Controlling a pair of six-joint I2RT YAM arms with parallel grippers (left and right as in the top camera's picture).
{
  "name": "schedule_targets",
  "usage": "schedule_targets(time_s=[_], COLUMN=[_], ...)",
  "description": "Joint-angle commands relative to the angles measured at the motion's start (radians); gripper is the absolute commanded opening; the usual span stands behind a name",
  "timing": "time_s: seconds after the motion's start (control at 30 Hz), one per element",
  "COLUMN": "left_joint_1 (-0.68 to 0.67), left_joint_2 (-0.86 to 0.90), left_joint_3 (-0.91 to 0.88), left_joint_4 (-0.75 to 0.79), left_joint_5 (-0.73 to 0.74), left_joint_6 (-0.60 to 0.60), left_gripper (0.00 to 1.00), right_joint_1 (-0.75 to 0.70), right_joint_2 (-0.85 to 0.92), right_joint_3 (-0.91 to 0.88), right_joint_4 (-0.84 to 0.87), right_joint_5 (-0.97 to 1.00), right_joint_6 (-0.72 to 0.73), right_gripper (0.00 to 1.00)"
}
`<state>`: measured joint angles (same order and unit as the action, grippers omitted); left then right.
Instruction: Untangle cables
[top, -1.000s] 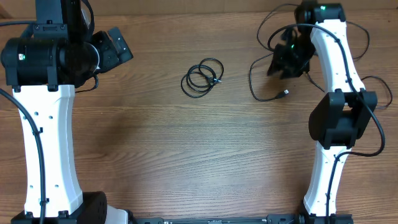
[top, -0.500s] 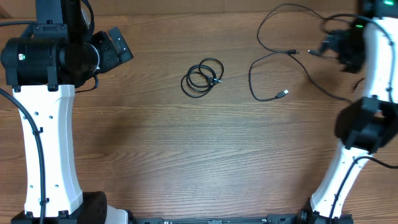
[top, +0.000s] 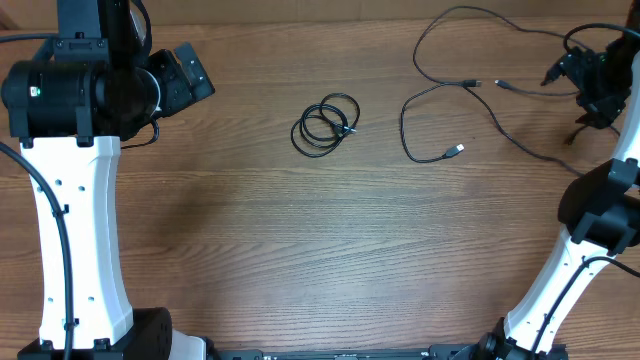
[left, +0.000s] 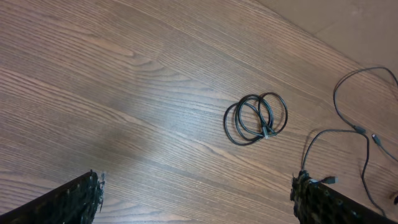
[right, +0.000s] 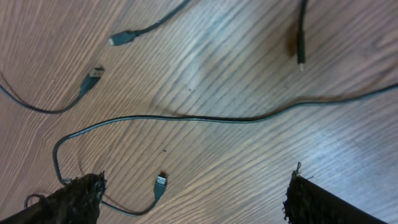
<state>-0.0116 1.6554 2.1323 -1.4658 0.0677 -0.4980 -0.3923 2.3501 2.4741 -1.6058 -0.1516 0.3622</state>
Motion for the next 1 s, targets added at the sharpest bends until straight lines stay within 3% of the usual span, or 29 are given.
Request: schedule_targets(time_s=[0.0,0.63,0.77,0.97], left_joint_1=[-0.002,-0.002,-0.002,-0.002], left_joint_2=[0.007,0.007,0.007,0.007], left_joint_3=[-0.005,-0.005,-0.005,-0.005], left_joint_4=[0.002,0.002,0.002,0.002], left_joint_5=[0.007,0.007,0.007,0.007], left_joint_6=[-0.01,-0.01,-0.01,-0.01], left_gripper=[0.99,0.99,1.0,1.0], right_joint_1=[0.024,0.035,0.035,0.032], right_joint_2=[0.002,0.002,0.007,0.041], right_joint_3=[0.013,0.005,-0.017,-0.021], right_joint_4=[0.003,0.04,0.068,0.087], right_joint_5=[-0.011,0.071,0.119,0.281], right_joint_6=[0.002,-0.028,-0.021,0.039], right_gripper=[0.95,1.0,0.92,0.89])
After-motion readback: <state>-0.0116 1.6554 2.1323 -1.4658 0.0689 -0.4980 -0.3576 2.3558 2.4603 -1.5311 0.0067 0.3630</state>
